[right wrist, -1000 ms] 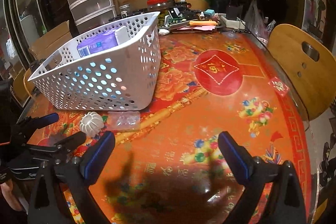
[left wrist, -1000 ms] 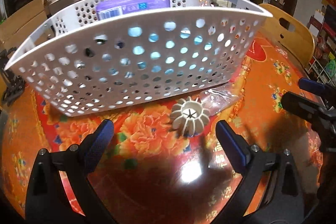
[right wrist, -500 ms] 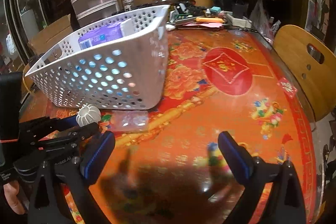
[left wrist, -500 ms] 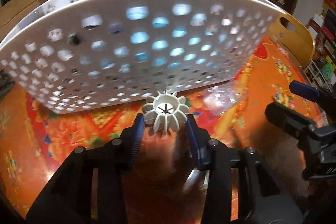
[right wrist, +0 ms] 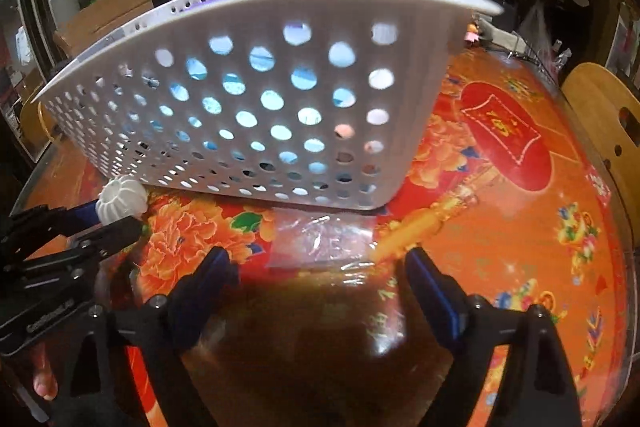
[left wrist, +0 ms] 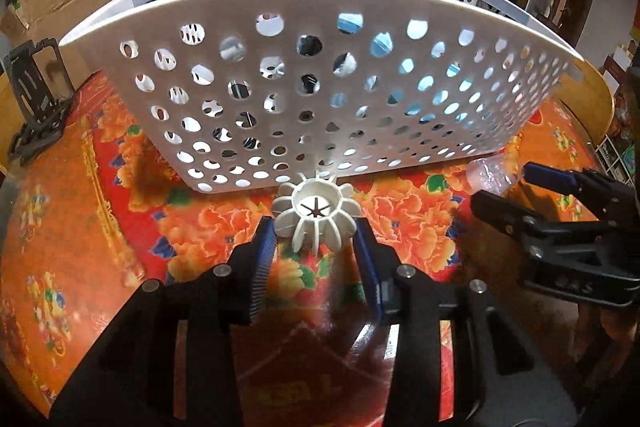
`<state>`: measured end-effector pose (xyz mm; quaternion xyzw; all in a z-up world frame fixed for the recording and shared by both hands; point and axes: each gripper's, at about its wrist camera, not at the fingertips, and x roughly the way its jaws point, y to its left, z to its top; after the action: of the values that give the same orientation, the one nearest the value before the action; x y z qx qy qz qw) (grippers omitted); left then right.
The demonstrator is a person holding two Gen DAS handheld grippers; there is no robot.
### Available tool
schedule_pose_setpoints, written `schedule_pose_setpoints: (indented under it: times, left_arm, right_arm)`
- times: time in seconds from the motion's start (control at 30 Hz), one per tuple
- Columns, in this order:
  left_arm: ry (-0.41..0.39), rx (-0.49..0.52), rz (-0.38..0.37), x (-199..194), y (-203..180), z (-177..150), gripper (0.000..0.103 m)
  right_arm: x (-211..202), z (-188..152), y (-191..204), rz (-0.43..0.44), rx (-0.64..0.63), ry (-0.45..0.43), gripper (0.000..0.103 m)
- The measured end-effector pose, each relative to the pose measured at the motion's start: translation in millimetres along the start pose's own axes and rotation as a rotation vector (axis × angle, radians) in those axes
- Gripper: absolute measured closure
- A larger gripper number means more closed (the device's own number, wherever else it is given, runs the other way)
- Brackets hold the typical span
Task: Organize soft objects
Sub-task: 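Lift the white ribbed ball with the left tool and carry it over the basket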
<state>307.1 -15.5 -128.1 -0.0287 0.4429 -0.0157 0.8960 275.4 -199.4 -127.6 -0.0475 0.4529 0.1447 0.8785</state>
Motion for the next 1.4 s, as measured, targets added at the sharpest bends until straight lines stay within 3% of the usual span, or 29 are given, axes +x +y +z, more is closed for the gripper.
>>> schedule_pose_setpoints:
  times: [0.1, 0.2, 0.5, 0.8, 1.1, 1.4]
  left_arm:
    - [-0.002, 0.009, 0.000, 0.5, -7.8, -2.9, 0.066]
    - [-0.009, 0.015, 0.008, -1.4, -9.9, -7.7, 0.066]
    - [-0.032, 0.031, 0.027, -12.3, -12.6, -20.3, 0.066]
    - [-0.089, 0.051, 0.041, -35.2, -16.1, -29.6, 0.066]
    - [-0.172, 0.061, 0.042, -77.9, -17.9, -40.4, 0.066]
    - [-0.252, 0.064, 0.038, -129.8, -11.1, -33.8, 0.066]
  right_arm:
    - [4.3, 1.3, 4.4, -0.029, -0.015, 0.002, 0.029]
    - [4.2, 2.9, 7.2, -0.042, -0.023, -0.006, 0.048]
    - [-9.1, -9.7, 18.5, -0.051, -0.038, -0.027, 0.049]
    - [-48.1, -29.3, 14.1, -0.029, -0.006, -0.112, 0.049]
    - [-89.3, -44.9, 24.1, -0.052, -0.030, -0.202, 0.049]
    - [-128.2, -36.1, 33.3, -0.037, -0.045, -0.278, 0.049]
